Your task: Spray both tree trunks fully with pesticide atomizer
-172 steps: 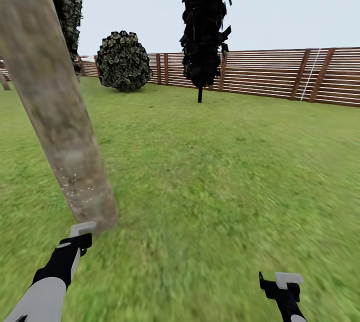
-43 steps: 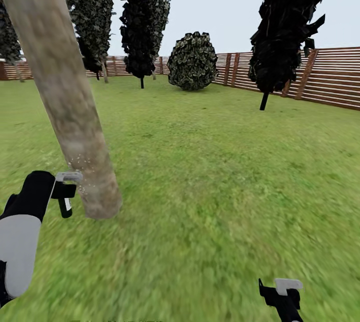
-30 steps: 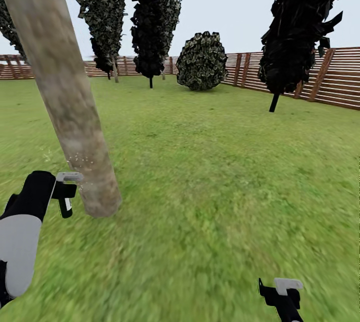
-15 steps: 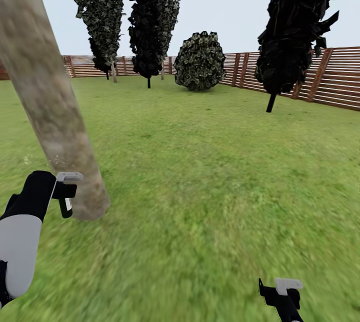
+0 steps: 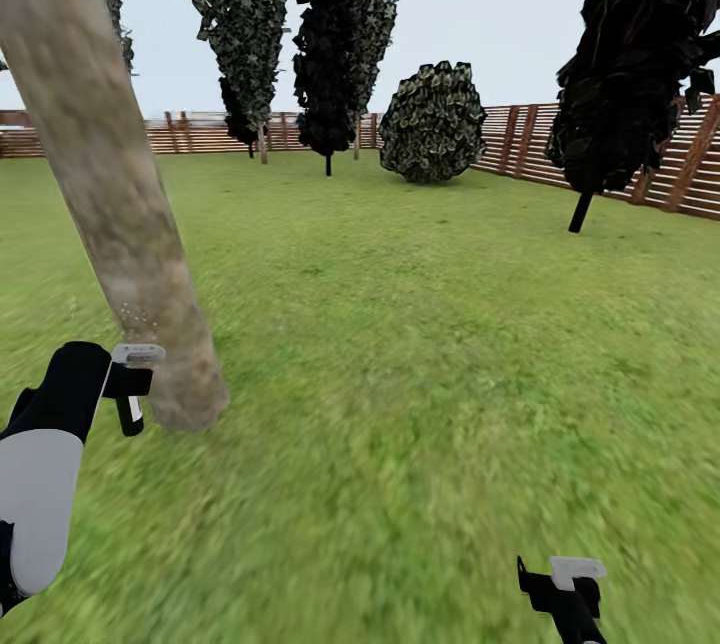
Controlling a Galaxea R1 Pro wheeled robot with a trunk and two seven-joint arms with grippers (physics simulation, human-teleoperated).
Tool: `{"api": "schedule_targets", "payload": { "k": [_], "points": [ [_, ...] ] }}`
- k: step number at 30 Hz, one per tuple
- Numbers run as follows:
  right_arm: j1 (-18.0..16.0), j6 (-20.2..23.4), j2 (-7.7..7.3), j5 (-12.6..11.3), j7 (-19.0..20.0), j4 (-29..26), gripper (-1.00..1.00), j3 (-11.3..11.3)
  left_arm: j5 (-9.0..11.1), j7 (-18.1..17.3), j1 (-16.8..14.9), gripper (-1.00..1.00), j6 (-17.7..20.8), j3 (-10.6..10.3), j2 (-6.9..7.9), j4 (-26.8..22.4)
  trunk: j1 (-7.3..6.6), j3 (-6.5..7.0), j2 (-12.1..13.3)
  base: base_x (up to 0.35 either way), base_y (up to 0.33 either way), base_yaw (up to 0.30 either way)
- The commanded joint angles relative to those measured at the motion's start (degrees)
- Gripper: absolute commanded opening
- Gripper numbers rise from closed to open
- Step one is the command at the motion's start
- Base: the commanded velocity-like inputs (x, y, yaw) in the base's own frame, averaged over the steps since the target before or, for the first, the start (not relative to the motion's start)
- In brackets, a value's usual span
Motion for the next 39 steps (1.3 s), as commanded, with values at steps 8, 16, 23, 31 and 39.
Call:
{"api": "schedule_targets", "payload": {
  "k": [8,16,23,31,39],
  "points": [
    [0.0,-0.1,-0.01,0.6,-0.3,0.1,1.0,-0.2,-0.6,-0.5,-0.1,-1.0,0.1,0.1,-0.04,-0.1,0.0,-0.06,0.0,0.212,-0.211,0.019],
    [0.0,-0.1,0.06,0.6,-0.3,0.2,1.0,-0.2,-0.6,-0.5,0.0,-1.0,0.1,0.1,-0.04,-0.1,0.0,-0.06,0.0,0.237,-0.187,0.035],
    [0.0,-0.1,0.07,0.6,-0.3,0.2,1.0,-0.2,-0.5,-0.5,1.9,-1.0,0.0,0.5,0.45,0.2,0.0,-0.06,0.0,0.214,-0.201,0.257],
    [0.0,-0.1,0.07,0.6,-0.3,0.2,1.0,-0.2,-0.8,1.7,7.6,-1.0,-0.8,5.9,0.71,0.2,0.0,-0.06,0.0,0.196,-0.203,0.199],
    [0.0,-0.1,0.07,0.6,-0.3,0.2,1.0,-0.2,-0.5,4.6,8.2,-1.0,-4.5,6.2,0.21,1.1,0.0,-0.06,0.0,0.153,-0.017,0.007]
  ]
}}
